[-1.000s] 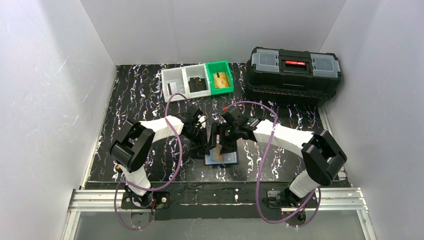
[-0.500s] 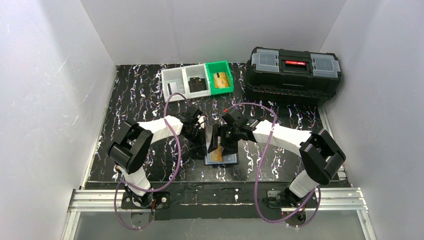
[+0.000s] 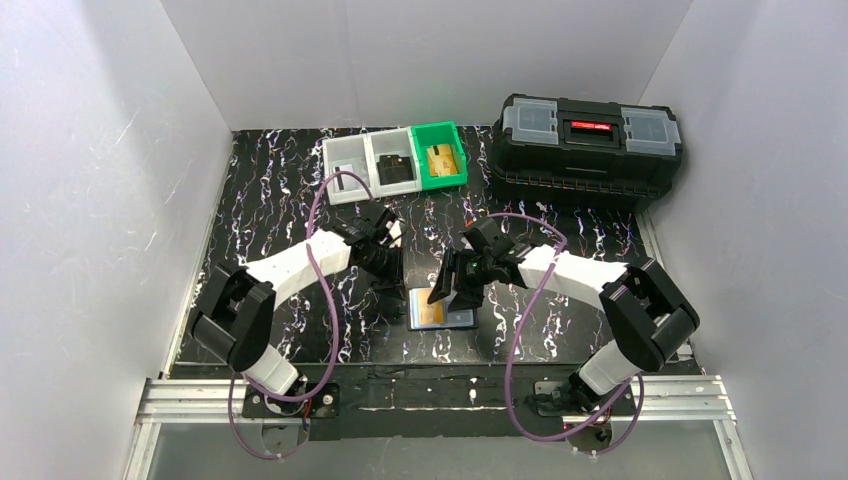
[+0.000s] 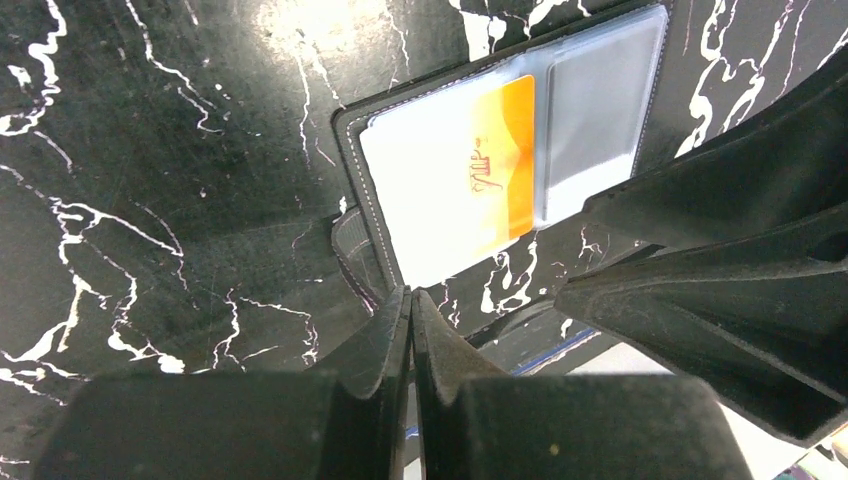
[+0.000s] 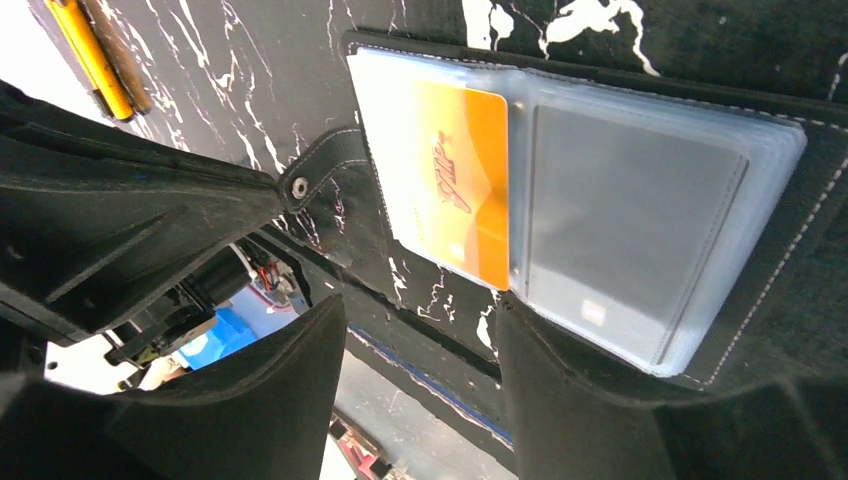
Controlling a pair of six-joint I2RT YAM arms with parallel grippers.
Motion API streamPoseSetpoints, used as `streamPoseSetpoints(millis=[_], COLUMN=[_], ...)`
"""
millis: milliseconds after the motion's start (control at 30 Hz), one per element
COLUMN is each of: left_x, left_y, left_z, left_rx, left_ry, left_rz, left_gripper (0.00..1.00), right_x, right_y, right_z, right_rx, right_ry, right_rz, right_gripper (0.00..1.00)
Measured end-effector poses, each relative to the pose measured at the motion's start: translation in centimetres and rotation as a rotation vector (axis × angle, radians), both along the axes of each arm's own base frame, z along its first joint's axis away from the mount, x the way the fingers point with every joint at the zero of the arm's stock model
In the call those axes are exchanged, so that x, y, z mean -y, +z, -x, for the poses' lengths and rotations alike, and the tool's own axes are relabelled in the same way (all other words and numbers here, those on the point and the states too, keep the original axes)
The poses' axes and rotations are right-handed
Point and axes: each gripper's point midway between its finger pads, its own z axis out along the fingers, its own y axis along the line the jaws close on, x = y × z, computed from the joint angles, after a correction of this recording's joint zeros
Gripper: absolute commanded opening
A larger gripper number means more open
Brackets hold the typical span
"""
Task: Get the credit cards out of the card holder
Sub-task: Remove the credit card from the card holder.
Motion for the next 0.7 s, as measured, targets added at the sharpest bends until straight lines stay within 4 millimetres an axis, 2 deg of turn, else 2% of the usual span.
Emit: streamPoseSetpoints(millis=[300,567,700], left_x=[1.6,2.4,2.6], left_y=[-1.0,-4.4,-4.5], left_z=[-0.2,-0.7,-0.8], left_rx=[-0.036,-0.087,-0.090], left_ry=[-0.033,-0.032,-0.024], left_rz=[0.029,0.018,0.026], left_gripper=[0.00,0.00,0.00], right_x=[-0.7,-0.4,0.1], right_y=[-0.3,-1.8,-2.5], right_z=[-0.5,-0.8,-0.4], right_rx=[-0.016,-0.033,-0.041], right_ry=[-0.003,-0.008,-0.003], right_rz=[-0.042,-0.015,-0.002], right_gripper=[0.55,0.50,0.46])
